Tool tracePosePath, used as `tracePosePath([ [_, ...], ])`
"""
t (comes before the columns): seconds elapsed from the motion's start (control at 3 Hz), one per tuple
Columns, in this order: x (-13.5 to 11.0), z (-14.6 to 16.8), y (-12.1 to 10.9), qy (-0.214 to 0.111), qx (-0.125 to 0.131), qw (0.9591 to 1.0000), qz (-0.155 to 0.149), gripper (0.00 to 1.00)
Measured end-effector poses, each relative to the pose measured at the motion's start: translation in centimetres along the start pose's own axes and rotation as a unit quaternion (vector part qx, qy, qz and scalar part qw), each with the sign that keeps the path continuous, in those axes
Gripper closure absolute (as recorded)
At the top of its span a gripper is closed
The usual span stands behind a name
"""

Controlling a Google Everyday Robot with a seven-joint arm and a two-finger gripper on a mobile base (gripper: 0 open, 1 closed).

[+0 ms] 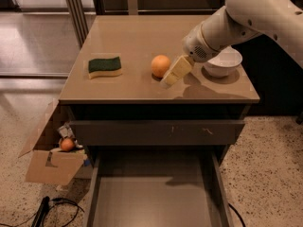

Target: Place orange into middle drawer

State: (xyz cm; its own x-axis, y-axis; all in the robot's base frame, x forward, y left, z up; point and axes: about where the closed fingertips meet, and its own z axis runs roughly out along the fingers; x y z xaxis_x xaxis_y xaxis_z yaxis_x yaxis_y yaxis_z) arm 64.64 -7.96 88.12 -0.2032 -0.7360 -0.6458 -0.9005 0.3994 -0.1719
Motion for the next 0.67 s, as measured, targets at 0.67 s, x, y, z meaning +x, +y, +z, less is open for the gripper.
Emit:
tracePosePath([
  [0.67,-1.8,4.4,-1.8,-0.017,0.002,0.9998,0.012,0.0],
])
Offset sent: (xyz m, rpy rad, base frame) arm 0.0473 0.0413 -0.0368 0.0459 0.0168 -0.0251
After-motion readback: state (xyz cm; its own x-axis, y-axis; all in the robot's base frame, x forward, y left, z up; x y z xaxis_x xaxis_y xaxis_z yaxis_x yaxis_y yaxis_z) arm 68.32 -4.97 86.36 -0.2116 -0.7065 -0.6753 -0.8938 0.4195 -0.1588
